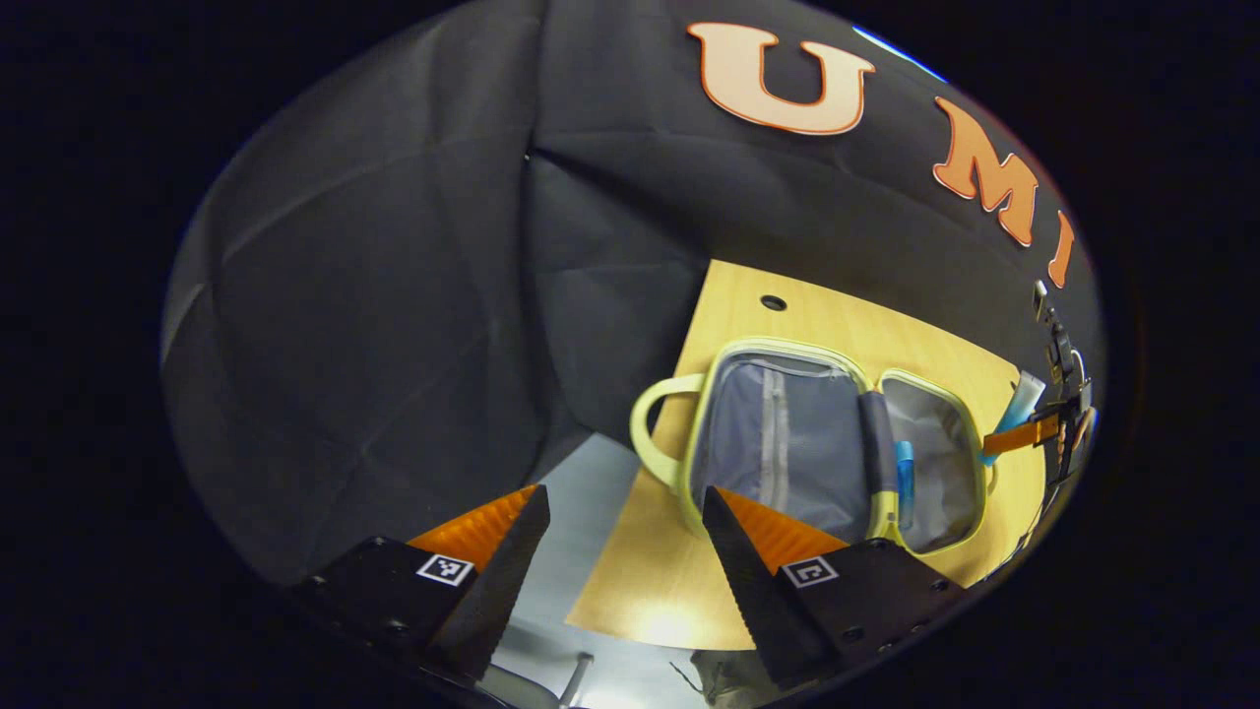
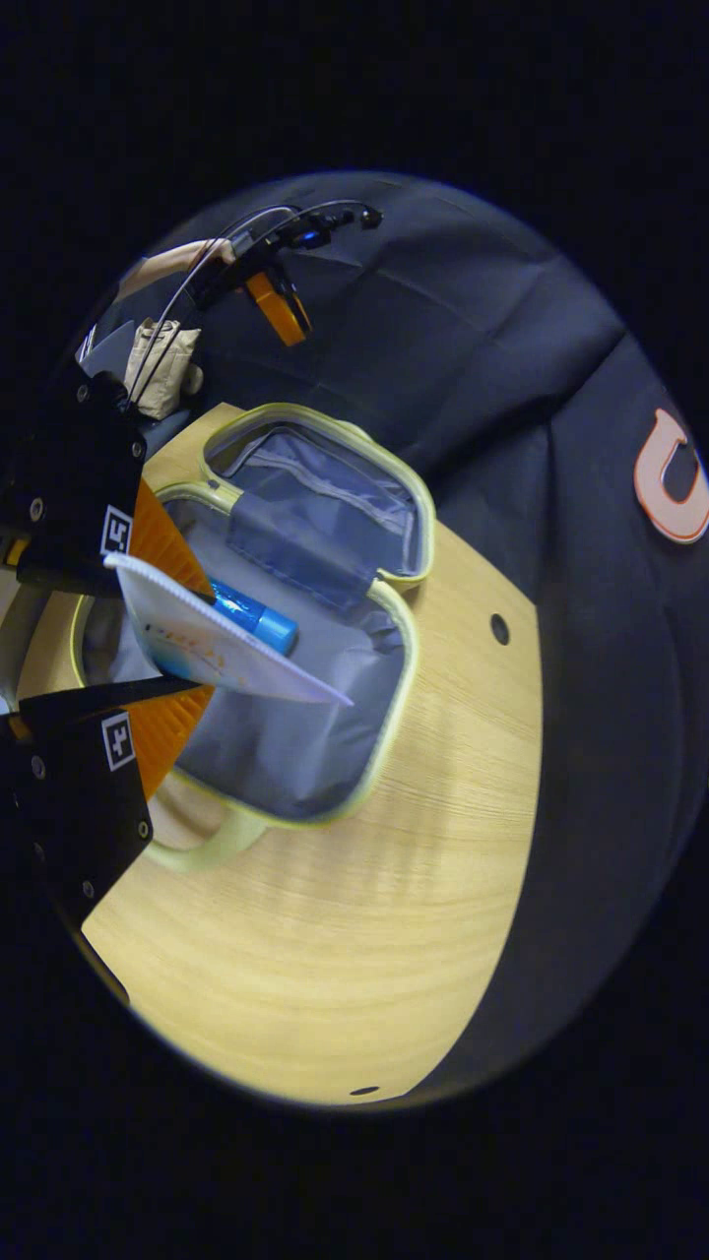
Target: First open the suitcase, pack the skin care products into it, and then close the suitcase.
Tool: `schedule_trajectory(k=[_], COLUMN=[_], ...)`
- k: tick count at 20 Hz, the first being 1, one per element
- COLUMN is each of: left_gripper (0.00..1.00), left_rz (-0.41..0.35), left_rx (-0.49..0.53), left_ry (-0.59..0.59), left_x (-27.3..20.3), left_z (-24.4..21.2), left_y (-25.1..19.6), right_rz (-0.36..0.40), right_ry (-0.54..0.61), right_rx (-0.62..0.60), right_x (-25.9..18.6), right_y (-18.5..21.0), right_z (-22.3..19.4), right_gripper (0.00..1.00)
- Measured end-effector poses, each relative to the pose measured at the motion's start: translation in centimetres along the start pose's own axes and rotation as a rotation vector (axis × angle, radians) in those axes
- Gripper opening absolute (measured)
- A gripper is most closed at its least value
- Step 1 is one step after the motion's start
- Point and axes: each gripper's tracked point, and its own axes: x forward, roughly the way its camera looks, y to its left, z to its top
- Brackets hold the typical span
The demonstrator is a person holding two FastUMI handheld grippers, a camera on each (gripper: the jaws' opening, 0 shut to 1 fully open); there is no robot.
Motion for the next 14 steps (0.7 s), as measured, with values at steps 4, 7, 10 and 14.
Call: schedule_trajectory(k=[4,7,10,14], left_gripper=[0.98,0.98,0.98,0.98], left_rz=[0.015,0.005,-0.010,-0.045], left_rx=[-0.033,-0.056,-0.060,-0.078], left_ry=[0.006,0.003,-0.005,-0.007], left_x=[-0.4,0.0,0.2,1.3], left_z=[-1.5,-1.6,-1.5,-0.9], left_y=[1.1,1.3,0.8,-1.0], right_rz=[-0.036,-0.080,-0.071,-0.046], right_ry=[0.118,0.146,0.119,0.007], right_rx=[0.016,0.079,0.075,0.054], right_x=[4.2,5.3,4.7,2.4], right_y=[-0.2,-1.4,-1.1,-0.2], right_z=[-3.3,-4.4,-4.2,-2.5], right_gripper=[0.41,0.42,0.47,0.78])
